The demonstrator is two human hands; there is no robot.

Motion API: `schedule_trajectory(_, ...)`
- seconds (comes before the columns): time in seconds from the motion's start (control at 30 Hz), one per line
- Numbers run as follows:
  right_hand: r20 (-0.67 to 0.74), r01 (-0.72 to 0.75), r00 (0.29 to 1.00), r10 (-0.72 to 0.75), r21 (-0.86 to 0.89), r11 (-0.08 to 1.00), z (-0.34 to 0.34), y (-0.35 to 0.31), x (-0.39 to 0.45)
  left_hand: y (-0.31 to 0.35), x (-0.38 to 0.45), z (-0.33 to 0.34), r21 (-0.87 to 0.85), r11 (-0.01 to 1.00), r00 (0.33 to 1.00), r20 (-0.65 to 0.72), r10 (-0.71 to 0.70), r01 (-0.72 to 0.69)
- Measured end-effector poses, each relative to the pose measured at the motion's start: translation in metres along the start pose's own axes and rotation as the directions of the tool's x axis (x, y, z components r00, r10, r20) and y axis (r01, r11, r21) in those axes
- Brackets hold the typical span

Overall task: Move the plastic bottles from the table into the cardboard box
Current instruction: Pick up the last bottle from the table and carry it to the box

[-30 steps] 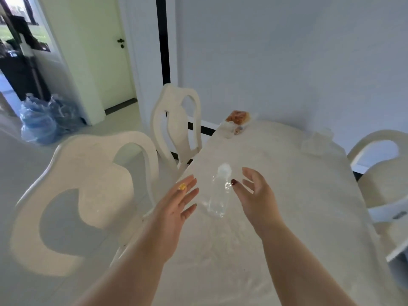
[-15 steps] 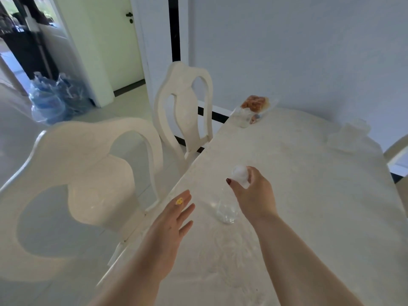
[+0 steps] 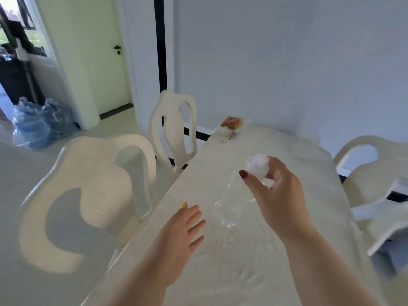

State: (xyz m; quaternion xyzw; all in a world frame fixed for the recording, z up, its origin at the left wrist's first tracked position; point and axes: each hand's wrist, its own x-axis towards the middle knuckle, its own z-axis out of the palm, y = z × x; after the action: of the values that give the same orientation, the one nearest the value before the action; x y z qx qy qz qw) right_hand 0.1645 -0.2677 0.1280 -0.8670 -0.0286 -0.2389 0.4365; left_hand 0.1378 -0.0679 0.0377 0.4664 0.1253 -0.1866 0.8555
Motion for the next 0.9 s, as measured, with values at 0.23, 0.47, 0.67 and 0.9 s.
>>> schedule_trajectory(0.23,-0.129,0.016,0.992,-0.01,0.042,0.999,-0.11,-0.09,-0.097,-0.026,-0.112,0.039,-0.118,0.985,0.973,0.207,-0.102,0.129)
schedule_trajectory(0.47,-0.23,-0.083,0.97,0.084,0.014,0.996,-0.203,-0.139,-0.216,-0.074,-0.235,0.073,-0.134,0.958,0.896,0.407,-0.18,0.253)
schedule_trajectory(0.67,-0.35,-0.162,0.925,0.145,-0.02,0.987,-0.292,-0.146,-0.299,-0.132,-0.3,0.123,-0.049,0.946,0.821,0.513,-0.252,0.32)
schedule_trajectory(0.9,-0.48,-0.258,0.852,0.209,-0.037,0.965,-0.423,-0.11,-0.379,-0.228,-0.34,0.229,0.124,0.918,0.677,0.639,-0.365,0.377)
